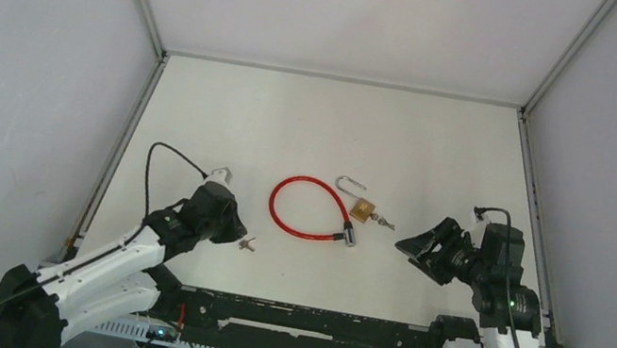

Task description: Unlock with the key

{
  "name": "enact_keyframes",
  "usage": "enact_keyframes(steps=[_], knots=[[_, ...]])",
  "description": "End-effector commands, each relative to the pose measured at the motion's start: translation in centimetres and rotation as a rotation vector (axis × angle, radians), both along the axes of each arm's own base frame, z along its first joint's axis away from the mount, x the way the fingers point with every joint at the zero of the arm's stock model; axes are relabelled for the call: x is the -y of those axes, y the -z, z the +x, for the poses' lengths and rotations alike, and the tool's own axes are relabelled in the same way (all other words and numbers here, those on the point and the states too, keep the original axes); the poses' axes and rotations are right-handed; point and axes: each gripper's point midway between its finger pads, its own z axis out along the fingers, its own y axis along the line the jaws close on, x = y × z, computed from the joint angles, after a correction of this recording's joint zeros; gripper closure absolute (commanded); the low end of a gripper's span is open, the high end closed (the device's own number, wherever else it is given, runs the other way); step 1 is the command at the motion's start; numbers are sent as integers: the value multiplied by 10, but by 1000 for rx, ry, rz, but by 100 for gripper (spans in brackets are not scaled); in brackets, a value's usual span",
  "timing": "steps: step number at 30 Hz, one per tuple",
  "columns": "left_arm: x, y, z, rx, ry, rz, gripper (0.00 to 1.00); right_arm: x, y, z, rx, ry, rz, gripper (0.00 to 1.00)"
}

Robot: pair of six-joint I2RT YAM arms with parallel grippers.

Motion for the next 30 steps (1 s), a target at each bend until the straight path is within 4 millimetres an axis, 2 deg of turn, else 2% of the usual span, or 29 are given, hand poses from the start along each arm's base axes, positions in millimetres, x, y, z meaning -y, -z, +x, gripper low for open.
enact_keyframes(steps=[1,4,5,6,7,8,9,19,24,30], knots=[[3,-2,-8,22,31,-36,100,-7,-7,-9,3,-7,40,35],[-8,2,-15,-10,8,8,98,-12,-9,-16,4,-23,46,35],[-14,5,-18,-25,-10,34,86,-12,-9,-18,1,-23,45,35],[-17,6,-19,-32,-23,46,68,-13,-8,-21,0,-22,43,35],[-18,6,-19,-35,-28,51,55,-13,-8,-23,0,-20,41,35],[-17,7,-19,-36,-28,51,46,-13,-8,-25,1,-18,39,35],[-16,7,-18,-37,-28,50,43,-13,-8,-26,1,-14,38,34],[-9,22,-11,-114,10,124,54,-15,-7,-38,-6,-13,36,34],[-5,31,-12,-135,21,130,72,-14,-6,-40,-12,-12,30,34],[1,42,-20,-155,61,115,77,-12,-3,-40,-19,-4,17,34]])
